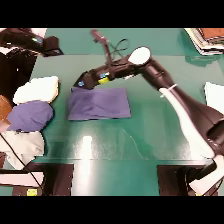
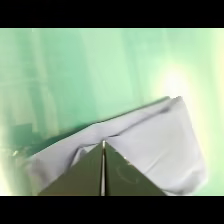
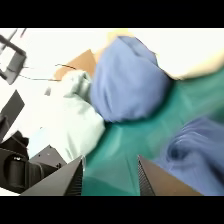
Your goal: Fold the shirts.
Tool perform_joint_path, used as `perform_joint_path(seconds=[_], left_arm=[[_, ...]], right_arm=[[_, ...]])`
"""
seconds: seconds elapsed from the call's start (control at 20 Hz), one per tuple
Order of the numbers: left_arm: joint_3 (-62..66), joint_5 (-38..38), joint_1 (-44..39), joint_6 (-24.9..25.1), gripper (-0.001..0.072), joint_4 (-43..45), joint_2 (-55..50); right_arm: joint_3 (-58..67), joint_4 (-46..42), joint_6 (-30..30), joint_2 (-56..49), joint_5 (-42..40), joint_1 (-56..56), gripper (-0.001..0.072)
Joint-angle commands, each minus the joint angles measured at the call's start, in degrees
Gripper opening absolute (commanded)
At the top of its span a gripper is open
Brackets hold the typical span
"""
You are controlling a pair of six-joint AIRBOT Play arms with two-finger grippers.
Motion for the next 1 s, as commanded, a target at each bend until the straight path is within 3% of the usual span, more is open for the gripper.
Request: perform_joint_path(seconds=[0.0,0.15,0.3,0.55,0.6,0.65,0.7,0.75,0.8,0.85,0.95], left_arm=[[0.1,-2.6,3.9,0.2,0.0025,0.3,3.2],[0.0,-5.2,3.8,1.7,0.0024,0.3,3.3],[-0.1,-7.3,3.8,2.4,0.0025,0.3,3.1],[-0.7,-8.4,3.8,2.6,0.0024,0.2,3.0],[-1.0,-8.5,3.8,2.6,0.0025,0.2,3.0],[-1.6,-8.6,3.8,2.6,0.0025,-0.1,3.1],[-2.8,-8.6,3.8,2.6,0.0026,-0.2,3.1],[-4.7,-8.7,3.8,2.6,0.0055,-0.2,3.1],[-7.4,-8.7,3.8,2.6,0.0354,-0.2,3.1],[-10.6,-8.4,3.8,2.6,0.0572,-0.2,3.1],[-18.6,-6.9,3.8,2.6,0.0494,-0.2,3.1]], right_arm=[[7.7,-0.2,0.1,-5.8,2.6,1.8,0.0407],[3.5,-10.9,7.1,-2.4,8.3,-3.5,0.0406],[-7.7,-20.3,10.8,3.4,12.2,-10.6,0.0354],[-28.0,-21.4,15.9,11.9,8.6,-23.3,0.0356],[-30.7,-20.5,16.0,12.7,8.6,-25.2,0.0393],[-32.9,-19.5,16.0,12.8,8.8,-26.7,0.0549],[-34.5,-18.4,16.0,12.7,9.2,-27.5,0.0631],[-36.2,-17.2,16.0,12.8,9.0,-28.2,0.0630],[-37.6,-15.8,16.0,12.8,8.8,-28.4,0.0628],[-38.4,-15.4,15.9,12.8,8.4,-28.3,0.0625],[-38.9,-14.8,15.9,12.8,8.5,-28.1,0.0622]])
